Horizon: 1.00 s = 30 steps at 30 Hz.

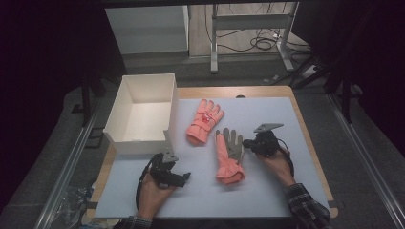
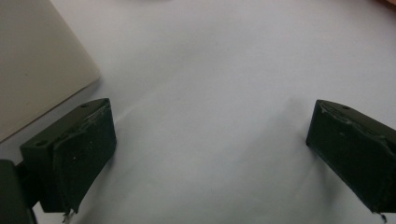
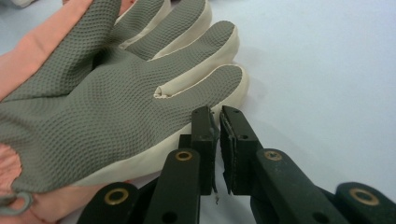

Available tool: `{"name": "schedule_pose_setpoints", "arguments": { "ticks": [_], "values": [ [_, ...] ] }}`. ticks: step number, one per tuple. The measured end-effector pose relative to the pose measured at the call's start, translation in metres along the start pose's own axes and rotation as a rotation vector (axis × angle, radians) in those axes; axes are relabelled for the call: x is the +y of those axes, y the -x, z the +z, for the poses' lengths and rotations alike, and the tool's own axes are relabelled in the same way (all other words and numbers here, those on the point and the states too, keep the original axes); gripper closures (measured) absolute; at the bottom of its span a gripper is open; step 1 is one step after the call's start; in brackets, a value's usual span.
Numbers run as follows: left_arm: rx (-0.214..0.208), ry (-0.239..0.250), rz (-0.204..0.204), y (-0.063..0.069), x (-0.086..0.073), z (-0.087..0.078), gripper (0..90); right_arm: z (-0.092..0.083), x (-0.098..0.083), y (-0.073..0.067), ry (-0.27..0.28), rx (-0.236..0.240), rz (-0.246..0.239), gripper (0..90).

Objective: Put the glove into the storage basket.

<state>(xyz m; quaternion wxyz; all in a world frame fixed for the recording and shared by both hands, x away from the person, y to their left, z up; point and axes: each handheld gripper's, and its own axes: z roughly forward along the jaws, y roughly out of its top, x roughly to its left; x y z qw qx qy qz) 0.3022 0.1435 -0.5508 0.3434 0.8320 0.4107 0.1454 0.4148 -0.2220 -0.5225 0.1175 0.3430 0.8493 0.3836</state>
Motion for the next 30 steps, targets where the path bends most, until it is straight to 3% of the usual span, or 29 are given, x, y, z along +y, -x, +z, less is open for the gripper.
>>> {"name": "schedule_pose_setpoints", "arguments": {
  "ticks": [5,11,17,21,26,30],
  "values": [
    [0.000,0.000,0.000,0.000,0.000,0.000,1.4,-0.003,0.000,-0.001,0.007,0.000,0.000,79.9],
    [-0.003,-0.003,-0.002,0.000,0.000,0.000,1.4,-0.024,-0.007,-0.006,0.026,-0.033,-0.023,71.5],
    [0.000,-0.006,-0.012,0.000,0.001,0.000,1.6,-0.047,-0.026,-0.007,0.032,-0.059,-0.001,61.2],
    [0.000,-0.005,-0.017,0.000,0.001,0.000,1.4,-0.052,-0.031,-0.007,0.037,-0.055,0.017,58.4],
    [-0.001,-0.005,-0.014,0.000,0.001,0.000,1.2,-0.051,-0.020,-0.005,0.055,-0.039,0.035,53.3],
    [0.000,-0.002,-0.013,0.000,0.001,0.000,1.2,-0.038,0.011,-0.006,0.072,0.004,0.027,49.2]
  ]
}}
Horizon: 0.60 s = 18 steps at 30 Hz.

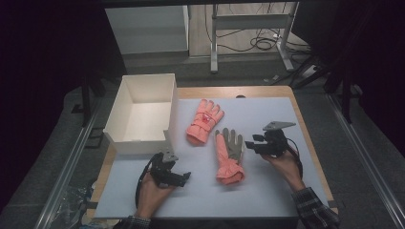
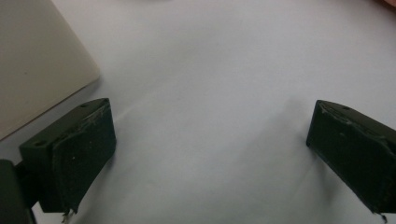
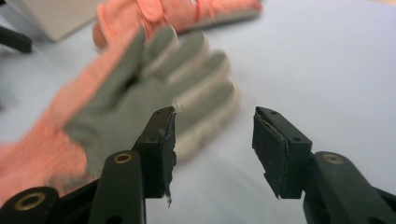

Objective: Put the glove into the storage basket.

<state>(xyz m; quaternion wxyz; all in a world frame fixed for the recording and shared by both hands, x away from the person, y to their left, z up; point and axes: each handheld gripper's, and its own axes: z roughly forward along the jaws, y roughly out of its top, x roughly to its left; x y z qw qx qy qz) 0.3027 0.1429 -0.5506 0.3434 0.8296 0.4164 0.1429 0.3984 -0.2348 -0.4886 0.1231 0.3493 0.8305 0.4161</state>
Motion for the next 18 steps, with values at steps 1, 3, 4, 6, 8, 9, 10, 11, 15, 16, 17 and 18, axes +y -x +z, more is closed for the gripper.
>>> {"name": "schedule_pose_setpoints", "arguments": {
  "ticks": [1,3,4,6,8,9,10,11,15,16,17,18],
  "values": [
    [0.000,0.000,0.000,0.000,0.000,0.000,1.2,0.000,0.000,0.000,0.000,0.000,0.000,49.2],
    [0.000,0.001,0.001,0.000,0.000,0.000,1.2,0.008,0.011,-0.001,-0.014,0.019,-0.022,49.7],
    [0.001,0.004,-0.002,0.000,0.000,0.000,1.2,0.014,0.019,-0.002,-0.016,0.023,-0.037,49.8],
    [0.001,0.001,0.002,0.000,0.000,0.000,1.3,0.025,0.031,-0.004,-0.019,0.044,-0.054,50.0],
    [0.001,0.001,0.002,0.000,0.000,0.000,1.3,0.037,0.044,-0.007,-0.017,0.056,-0.062,50.0],
    [0.001,0.001,0.002,0.000,0.000,0.000,1.3,0.042,0.050,-0.008,-0.016,0.057,-0.063,50.0],
    [0.001,0.002,0.002,0.000,0.000,0.000,1.3,0.053,0.061,-0.010,-0.013,0.065,-0.052,49.2],
    [0.001,0.002,0.002,0.000,0.000,0.000,1.3,0.053,0.061,-0.010,-0.013,0.065,-0.052,49.2],
    [0.002,0.000,0.004,0.000,0.000,0.000,1.3,0.074,0.078,-0.014,-0.017,0.087,-0.049,48.9],
    [0.002,0.000,0.004,0.000,0.000,0.000,1.3,0.079,0.081,-0.015,-0.022,0.084,-0.057,49.0],
    [0.002,0.000,0.004,0.000,0.000,0.000,1.3,0.083,0.084,-0.016,-0.026,0.082,-0.063,49.1],
    [0.002,-0.003,0.008,0.000,0.000,0.000,1.3,0.092,0.089,-0.017,-0.036,0.088,-0.071,49.1]
  ]
}}
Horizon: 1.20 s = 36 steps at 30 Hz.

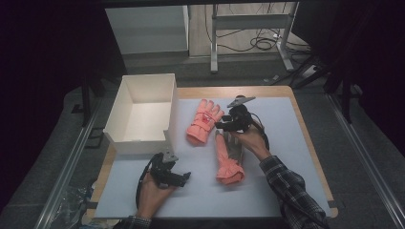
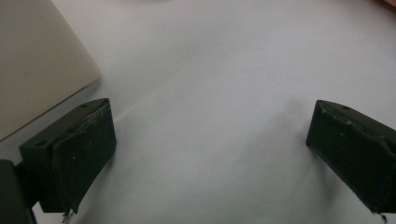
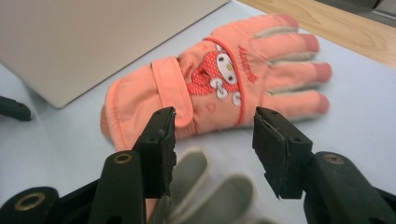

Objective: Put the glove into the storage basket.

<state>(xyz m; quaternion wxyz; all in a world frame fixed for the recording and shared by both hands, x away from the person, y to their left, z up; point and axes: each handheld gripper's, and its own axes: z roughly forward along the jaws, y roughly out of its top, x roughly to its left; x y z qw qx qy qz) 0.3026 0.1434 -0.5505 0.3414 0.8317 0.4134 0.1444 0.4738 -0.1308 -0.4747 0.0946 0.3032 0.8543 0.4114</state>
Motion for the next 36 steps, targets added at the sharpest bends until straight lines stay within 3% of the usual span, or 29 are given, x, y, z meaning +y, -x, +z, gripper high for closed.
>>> {"name": "schedule_pose_setpoints", "arguments": {
  "ticks": [13,21,27,32,36],
  "values": [
    [0.001,0.000,-0.001,0.000,0.000,0.000,1.3,0.041,0.024,-0.001,-0.027,-0.011,-0.055,62.0],
    [0.000,0.002,-0.002,0.000,0.000,0.000,1.3,0.062,0.031,-0.001,-0.050,-0.010,-0.058,57.9],
    [0.000,0.002,-0.002,0.000,0.000,0.000,1.3,0.078,0.030,0.000,-0.107,-0.027,-0.062,59.1],
    [0.000,0.002,-0.002,0.000,0.000,0.000,1.3,0.088,0.028,0.003,-0.158,-0.024,-0.047,70.6],
    [0.000,0.001,-0.002,0.000,0.000,0.000,1.3,0.086,0.030,0.002,-0.191,-0.019,-0.044,87.8]
  ]
}}
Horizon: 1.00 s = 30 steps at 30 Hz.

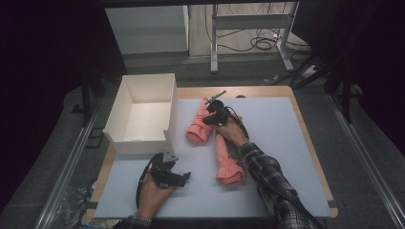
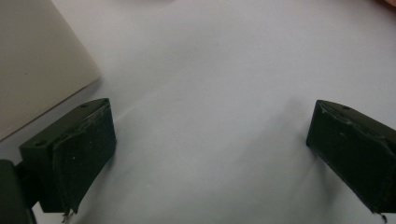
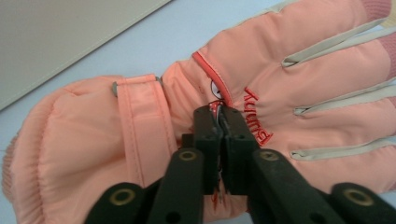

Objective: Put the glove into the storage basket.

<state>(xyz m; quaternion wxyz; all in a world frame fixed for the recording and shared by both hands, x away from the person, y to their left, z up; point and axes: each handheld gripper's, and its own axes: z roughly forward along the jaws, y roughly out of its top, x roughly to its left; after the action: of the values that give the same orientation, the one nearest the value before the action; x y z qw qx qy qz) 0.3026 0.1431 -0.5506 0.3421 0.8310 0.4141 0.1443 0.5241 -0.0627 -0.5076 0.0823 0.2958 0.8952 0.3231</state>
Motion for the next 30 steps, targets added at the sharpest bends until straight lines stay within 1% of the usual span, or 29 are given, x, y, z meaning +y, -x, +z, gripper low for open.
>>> {"name": "schedule_pose_setpoints", "arguments": {
  "ticks": [1,2,5,8,12,15,20,23,24,25,26,28,29,30],
  "values": [
    [0.000,0.000,0.000,0.000,0.000,0.000,1.3,0.000,0.000,0.000,0.000,0.000,0.000,87.8],
    [0.000,0.000,0.000,0.000,0.000,0.000,1.3,-0.001,0.001,-0.002,-0.003,-0.012,-0.002,89.1],
    [0.000,0.000,0.000,0.000,0.000,0.000,1.3,-0.003,0.001,-0.002,0.006,-0.016,-0.008,89.4],
    [0.000,0.000,0.000,0.000,0.000,0.000,1.3,-0.008,0.002,-0.003,0.018,-0.023,-0.007,89.6],
    [0.000,0.000,0.000,0.000,0.000,0.000,1.3,-0.018,0.004,-0.004,0.039,-0.033,-0.027,89.7],
    [0.000,0.000,0.000,0.000,0.000,0.000,1.3,-0.021,0.005,-0.005,0.045,-0.035,-0.030,89.7],
    [0.001,-0.001,0.001,0.000,0.000,0.000,1.3,-0.033,0.007,-0.007,0.070,-0.027,-0.042,89.7],
    [0.000,0.000,0.000,0.000,0.000,0.000,1.3,-0.042,0.010,-0.010,0.087,-0.021,-0.050,89.7],
    [0.001,-0.001,0.001,0.000,0.000,0.000,1.3,-0.048,0.011,-0.011,0.097,-0.015,-0.056,89.6],
    [0.001,-0.001,0.001,0.000,0.000,0.000,1.3,-0.048,0.011,-0.011,0.097,-0.015,-0.056,89.6],
    [0.001,-0.001,0.001,0.000,0.000,0.000,1.3,-0.055,0.012,-0.013,0.109,-0.006,-0.062,89.6],
    [0.001,-0.001,0.001,0.000,0.000,0.000,1.3,-0.062,0.013,-0.015,0.118,0.004,-0.076,89.6],
    [0.001,-0.001,0.001,0.000,0.000,0.000,1.3,-0.062,0.013,-0.015,0.118,0.004,-0.076,89.6],
    [0.001,-0.001,0.002,0.000,0.000,0.000,1.3,-0.068,0.014,-0.017,0.124,0.014,-0.087,89.6]
  ]
}}
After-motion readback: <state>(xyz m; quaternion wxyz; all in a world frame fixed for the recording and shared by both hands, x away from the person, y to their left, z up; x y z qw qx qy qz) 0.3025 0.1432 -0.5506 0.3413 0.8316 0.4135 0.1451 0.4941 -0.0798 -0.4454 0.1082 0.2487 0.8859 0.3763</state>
